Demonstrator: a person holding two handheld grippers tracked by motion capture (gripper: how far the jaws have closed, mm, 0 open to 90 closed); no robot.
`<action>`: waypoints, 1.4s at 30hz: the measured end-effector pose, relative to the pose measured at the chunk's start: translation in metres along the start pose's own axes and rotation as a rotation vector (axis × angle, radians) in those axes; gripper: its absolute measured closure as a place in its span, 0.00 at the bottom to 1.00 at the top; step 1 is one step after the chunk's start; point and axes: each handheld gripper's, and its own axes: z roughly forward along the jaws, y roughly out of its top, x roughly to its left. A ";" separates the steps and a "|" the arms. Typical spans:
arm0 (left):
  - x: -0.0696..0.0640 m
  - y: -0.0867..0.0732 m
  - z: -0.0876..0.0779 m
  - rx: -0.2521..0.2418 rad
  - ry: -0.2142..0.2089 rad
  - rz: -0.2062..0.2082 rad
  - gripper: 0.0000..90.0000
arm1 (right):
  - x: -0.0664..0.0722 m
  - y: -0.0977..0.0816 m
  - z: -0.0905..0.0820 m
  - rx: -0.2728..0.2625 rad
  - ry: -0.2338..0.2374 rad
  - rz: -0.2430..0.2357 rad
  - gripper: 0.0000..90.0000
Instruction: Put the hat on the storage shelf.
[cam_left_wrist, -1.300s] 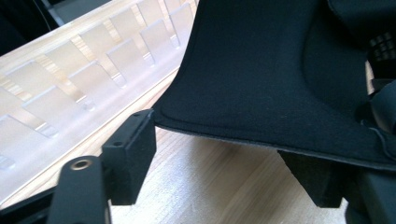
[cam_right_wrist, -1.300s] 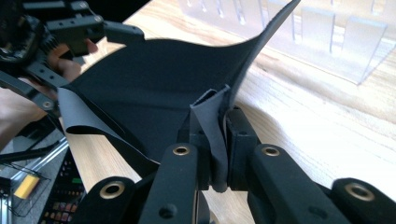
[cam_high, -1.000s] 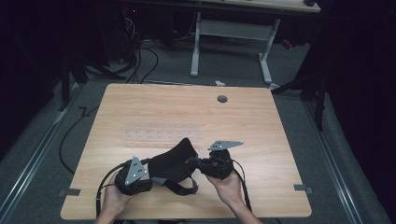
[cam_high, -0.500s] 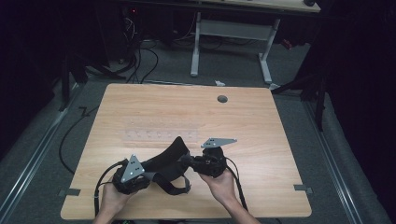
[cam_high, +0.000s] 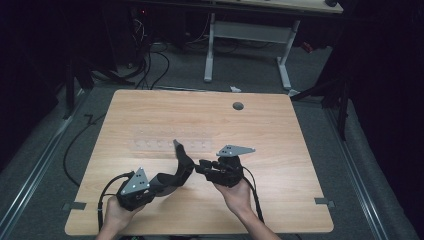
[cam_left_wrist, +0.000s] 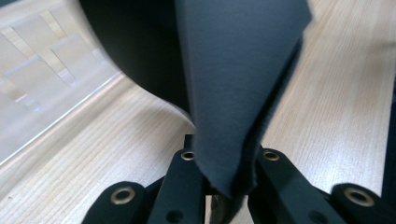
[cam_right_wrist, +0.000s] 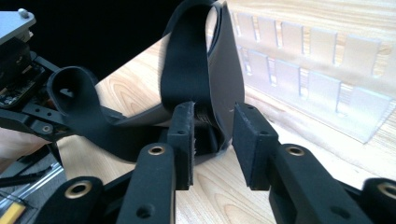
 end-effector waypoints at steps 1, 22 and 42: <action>-0.001 0.000 -0.001 -0.004 -0.003 -0.002 0.96 | -0.001 -0.001 -0.002 -0.009 -0.004 -0.003 0.75; 0.019 0.028 -0.036 -0.175 0.001 -0.133 0.96 | -0.071 -0.068 -0.017 0.035 -0.387 0.029 0.55; 0.042 0.052 -0.045 -0.275 0.077 -0.177 0.96 | -0.117 -0.093 -0.032 0.099 -0.608 0.076 0.48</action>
